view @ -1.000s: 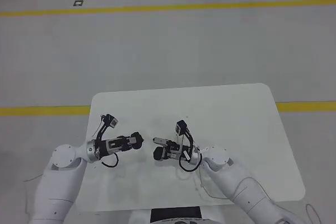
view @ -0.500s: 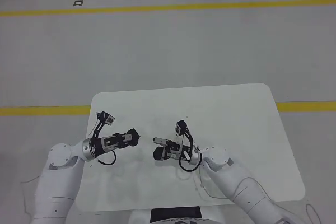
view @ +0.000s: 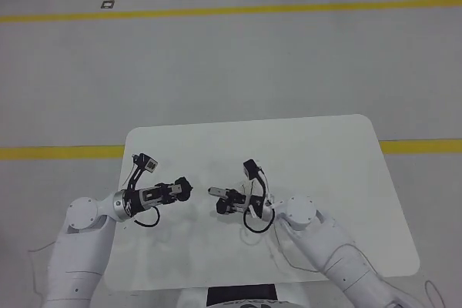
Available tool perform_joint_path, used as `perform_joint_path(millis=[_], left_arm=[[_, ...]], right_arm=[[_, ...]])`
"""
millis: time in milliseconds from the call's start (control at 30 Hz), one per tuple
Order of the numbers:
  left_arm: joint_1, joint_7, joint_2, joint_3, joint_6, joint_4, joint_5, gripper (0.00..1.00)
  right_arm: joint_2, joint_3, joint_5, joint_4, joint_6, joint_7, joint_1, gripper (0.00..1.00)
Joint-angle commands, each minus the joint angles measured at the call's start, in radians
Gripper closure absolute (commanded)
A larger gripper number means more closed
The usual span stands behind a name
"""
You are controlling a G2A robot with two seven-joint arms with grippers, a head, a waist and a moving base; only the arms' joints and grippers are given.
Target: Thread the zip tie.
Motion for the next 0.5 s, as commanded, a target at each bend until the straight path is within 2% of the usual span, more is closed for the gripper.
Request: perform_joint_path(millis=[0, 67, 167, 333, 467], left_arm=[[0.000, 0.000, 0.000, 0.000, 0.000, 0.000, 0.000, 1.00], [0.000, 0.000, 0.000, 0.000, 0.000, 0.000, 0.000, 1.00], [0.000, 0.000, 0.000, 0.000, 0.000, 0.000, 0.000, 1.00], [0.000, 0.000, 0.000, 0.000, 0.000, 0.000, 0.000, 1.00], [0.000, 0.000, 0.000, 0.000, 0.000, 0.000, 0.000, 1.00]], right_arm=[[0.011, 0.014, -0.076, -0.072, 0.064, -0.009, -0.020, 0.00], [0.022, 0.029, -0.146, -0.133, 0.116, -0.006, -0.035, 0.00], [0.034, 0.043, -0.211, -0.205, 0.165, 0.005, -0.054, 0.00], [0.055, 0.035, -0.422, -0.295, 0.302, 0.049, -0.063, 0.00], [0.057, 0.031, -0.437, -0.308, 0.308, 0.069, -0.066, 0.00]])
